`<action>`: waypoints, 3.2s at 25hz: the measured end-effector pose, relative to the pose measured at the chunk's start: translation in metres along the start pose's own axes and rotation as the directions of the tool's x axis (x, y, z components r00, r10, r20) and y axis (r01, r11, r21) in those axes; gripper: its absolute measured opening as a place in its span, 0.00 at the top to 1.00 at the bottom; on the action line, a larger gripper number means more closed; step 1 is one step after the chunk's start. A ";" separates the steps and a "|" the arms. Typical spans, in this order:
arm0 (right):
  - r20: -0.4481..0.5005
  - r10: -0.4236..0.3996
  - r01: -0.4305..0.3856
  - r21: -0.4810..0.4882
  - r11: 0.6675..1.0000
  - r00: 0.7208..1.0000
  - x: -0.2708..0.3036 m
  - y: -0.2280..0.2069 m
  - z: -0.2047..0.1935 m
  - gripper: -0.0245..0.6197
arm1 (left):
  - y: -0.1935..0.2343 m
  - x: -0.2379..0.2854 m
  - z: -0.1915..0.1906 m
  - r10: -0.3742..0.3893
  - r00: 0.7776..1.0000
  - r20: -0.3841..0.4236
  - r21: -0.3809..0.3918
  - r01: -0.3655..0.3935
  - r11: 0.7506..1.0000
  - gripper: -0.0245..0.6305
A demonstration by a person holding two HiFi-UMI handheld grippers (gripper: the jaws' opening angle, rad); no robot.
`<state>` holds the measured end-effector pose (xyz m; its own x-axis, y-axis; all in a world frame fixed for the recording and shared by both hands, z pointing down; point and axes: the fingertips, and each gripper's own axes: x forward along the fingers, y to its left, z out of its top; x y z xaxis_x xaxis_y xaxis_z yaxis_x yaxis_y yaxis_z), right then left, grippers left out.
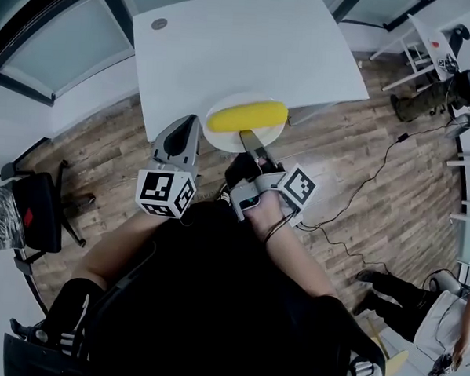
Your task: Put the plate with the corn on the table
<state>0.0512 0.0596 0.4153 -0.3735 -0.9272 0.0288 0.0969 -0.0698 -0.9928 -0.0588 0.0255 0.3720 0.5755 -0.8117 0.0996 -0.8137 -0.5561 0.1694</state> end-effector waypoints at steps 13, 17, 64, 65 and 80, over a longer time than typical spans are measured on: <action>-0.073 -0.018 0.019 0.014 1.000 0.997 0.008 -0.010 0.014 0.91 | 0.004 0.014 -0.005 0.084 0.996 0.016 -0.007 -0.084 0.996 0.96; -0.085 -0.034 0.035 0.007 0.999 0.996 0.011 -0.016 0.017 0.91 | 0.009 0.015 -0.011 0.097 0.995 -0.005 -0.030 -0.097 0.995 0.96; -0.119 -0.222 0.223 -0.009 0.975 0.968 0.261 -0.058 0.154 0.91 | 0.156 0.255 -0.017 0.115 0.986 -0.117 -0.051 -0.122 0.991 0.96; -0.125 -0.231 0.232 -0.012 0.973 0.965 0.266 -0.063 0.158 0.91 | 0.158 0.260 -0.020 0.121 0.985 -0.125 -0.052 -0.129 0.990 0.96; -0.185 -0.288 0.289 -0.022 0.957 0.939 0.330 -0.146 0.212 0.91 | 0.171 0.316 -0.066 0.186 0.956 -0.225 -0.050 -0.202 0.978 0.96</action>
<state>0.1094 -0.3143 0.5939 -0.5499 -0.7827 0.2917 -0.0354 -0.3270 -0.9444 -0.0100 -0.3144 0.4974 0.4174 -0.8395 0.3479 -0.9081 -0.3711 0.1942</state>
